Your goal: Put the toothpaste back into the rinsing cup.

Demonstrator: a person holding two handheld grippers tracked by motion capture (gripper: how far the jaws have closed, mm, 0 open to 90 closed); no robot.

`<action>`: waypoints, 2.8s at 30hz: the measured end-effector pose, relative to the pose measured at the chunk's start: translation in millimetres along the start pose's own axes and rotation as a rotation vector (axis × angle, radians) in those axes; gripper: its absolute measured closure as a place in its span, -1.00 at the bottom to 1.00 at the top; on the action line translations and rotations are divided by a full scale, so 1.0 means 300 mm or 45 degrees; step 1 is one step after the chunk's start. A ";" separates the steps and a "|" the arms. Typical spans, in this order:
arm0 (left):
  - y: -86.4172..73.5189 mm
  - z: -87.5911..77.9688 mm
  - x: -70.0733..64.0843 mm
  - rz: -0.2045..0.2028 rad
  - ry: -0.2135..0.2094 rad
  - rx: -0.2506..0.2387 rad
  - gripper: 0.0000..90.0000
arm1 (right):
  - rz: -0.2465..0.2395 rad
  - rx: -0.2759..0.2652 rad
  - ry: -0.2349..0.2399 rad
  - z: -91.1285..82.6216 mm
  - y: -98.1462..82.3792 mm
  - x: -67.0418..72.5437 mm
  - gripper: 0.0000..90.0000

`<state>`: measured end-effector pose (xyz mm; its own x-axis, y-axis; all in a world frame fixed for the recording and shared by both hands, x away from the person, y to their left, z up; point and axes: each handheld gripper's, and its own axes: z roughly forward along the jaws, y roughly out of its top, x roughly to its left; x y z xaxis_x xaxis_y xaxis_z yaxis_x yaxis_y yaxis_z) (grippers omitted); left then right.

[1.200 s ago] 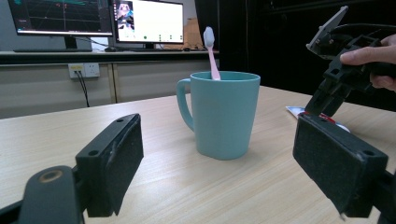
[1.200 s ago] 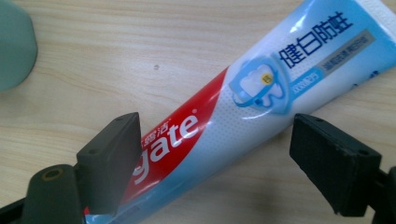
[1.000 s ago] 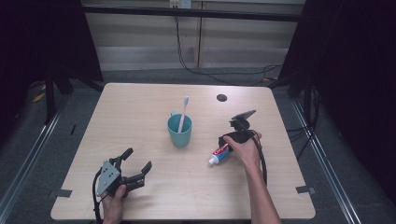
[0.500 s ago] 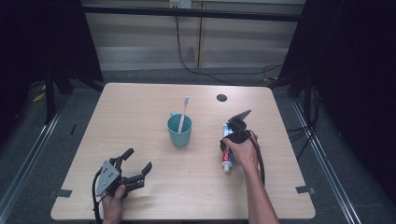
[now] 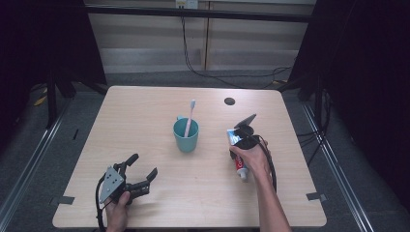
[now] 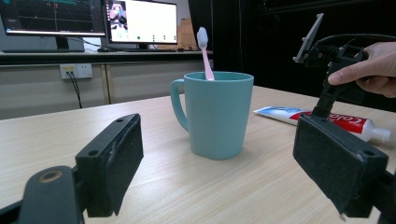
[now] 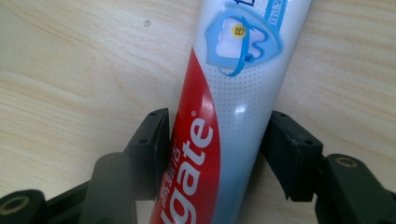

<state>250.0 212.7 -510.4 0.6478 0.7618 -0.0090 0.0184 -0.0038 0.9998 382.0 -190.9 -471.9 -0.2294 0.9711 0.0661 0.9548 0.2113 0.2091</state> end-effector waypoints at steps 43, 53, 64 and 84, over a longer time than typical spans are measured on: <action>0.000 -0.001 0.001 0.003 -0.003 0.007 -0.65 | -0.067 -0.116 0.127 -0.051 -0.029 -0.015 0.60; 0.000 0.000 0.000 -0.003 -0.003 0.002 -0.65 | -0.022 -0.215 0.174 -0.074 -0.058 -0.042 0.61; 0.000 0.000 -0.001 -0.004 -0.004 0.001 -0.65 | -0.017 -0.359 0.222 -0.099 -0.100 -0.062 0.62; 0.000 0.000 -0.001 -0.006 -0.005 -0.001 -0.65 | -0.032 -0.766 0.259 -0.171 -0.157 -0.052 0.62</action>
<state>249.9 212.4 -510.4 0.6504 0.7595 -0.0140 0.0210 0.0005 0.9998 330.9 -221.7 -432.7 -0.3380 0.9136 0.2259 0.6890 0.0767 0.7207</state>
